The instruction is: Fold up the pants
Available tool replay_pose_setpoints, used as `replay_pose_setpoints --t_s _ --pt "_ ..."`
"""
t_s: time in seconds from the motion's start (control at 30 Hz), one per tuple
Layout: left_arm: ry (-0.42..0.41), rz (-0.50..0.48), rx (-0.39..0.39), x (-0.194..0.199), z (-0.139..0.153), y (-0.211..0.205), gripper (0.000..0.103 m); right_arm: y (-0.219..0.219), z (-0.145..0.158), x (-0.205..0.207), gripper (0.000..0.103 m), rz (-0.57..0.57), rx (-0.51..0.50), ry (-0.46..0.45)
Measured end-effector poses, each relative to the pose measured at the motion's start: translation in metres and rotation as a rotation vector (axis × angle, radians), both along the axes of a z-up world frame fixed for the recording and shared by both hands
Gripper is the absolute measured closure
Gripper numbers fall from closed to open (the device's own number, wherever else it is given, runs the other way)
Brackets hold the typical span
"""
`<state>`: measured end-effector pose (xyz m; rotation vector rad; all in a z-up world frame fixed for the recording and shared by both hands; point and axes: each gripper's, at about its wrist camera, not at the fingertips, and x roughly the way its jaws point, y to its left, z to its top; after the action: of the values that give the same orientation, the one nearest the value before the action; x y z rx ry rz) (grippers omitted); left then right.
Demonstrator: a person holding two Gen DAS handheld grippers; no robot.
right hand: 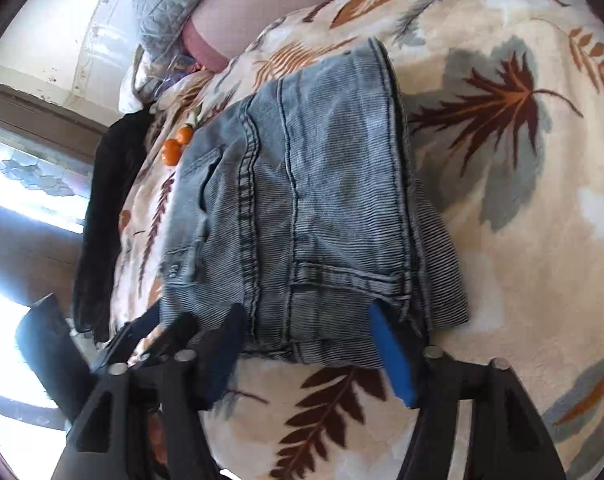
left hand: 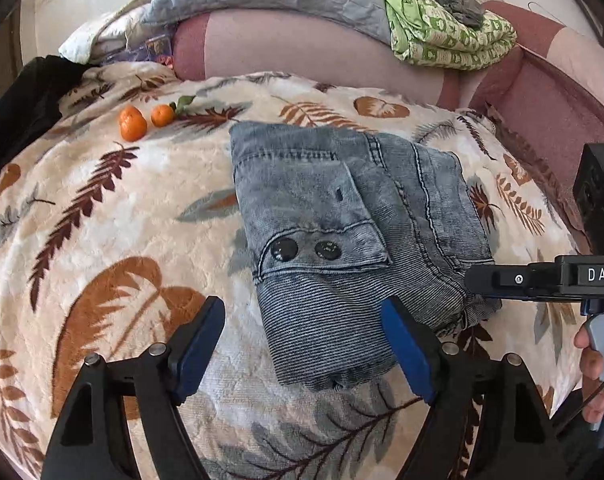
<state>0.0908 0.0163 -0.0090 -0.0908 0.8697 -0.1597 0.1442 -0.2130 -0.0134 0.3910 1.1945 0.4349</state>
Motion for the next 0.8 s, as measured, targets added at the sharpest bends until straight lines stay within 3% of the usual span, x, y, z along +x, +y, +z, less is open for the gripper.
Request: replay_pose_setpoints --t_s 0.1,0.27,0.37,0.43,0.5,0.57,0.8 --pt "-0.087 0.009 -0.01 -0.007 0.018 0.001 0.022 0.015 0.038 0.001 0.04 0.062 -0.084 -0.097" --pt "-0.001 -0.023 0.036 0.006 -0.01 -0.011 0.022 0.011 0.063 0.056 0.04 0.012 0.048 -0.135" --pt "0.004 -0.021 -0.004 0.009 -0.016 -0.008 0.022 0.015 0.048 0.095 0.04 0.034 0.119 -0.068" --pt "0.013 -0.023 -0.024 0.01 -0.017 -0.005 0.022 0.021 0.026 0.121 0.04 -0.006 0.043 -0.053" --pt "0.017 -0.029 -0.036 0.012 -0.019 -0.005 0.021 0.012 -0.005 0.138 0.04 -0.094 -0.004 0.023" --pt "0.019 -0.025 -0.042 0.013 -0.021 -0.005 0.021 0.003 -0.017 0.138 0.04 -0.118 0.05 0.029" --pt "-0.008 -0.01 -0.033 0.009 -0.016 -0.005 0.021 -0.001 0.039 0.071 0.039 -0.049 -0.01 -0.176"
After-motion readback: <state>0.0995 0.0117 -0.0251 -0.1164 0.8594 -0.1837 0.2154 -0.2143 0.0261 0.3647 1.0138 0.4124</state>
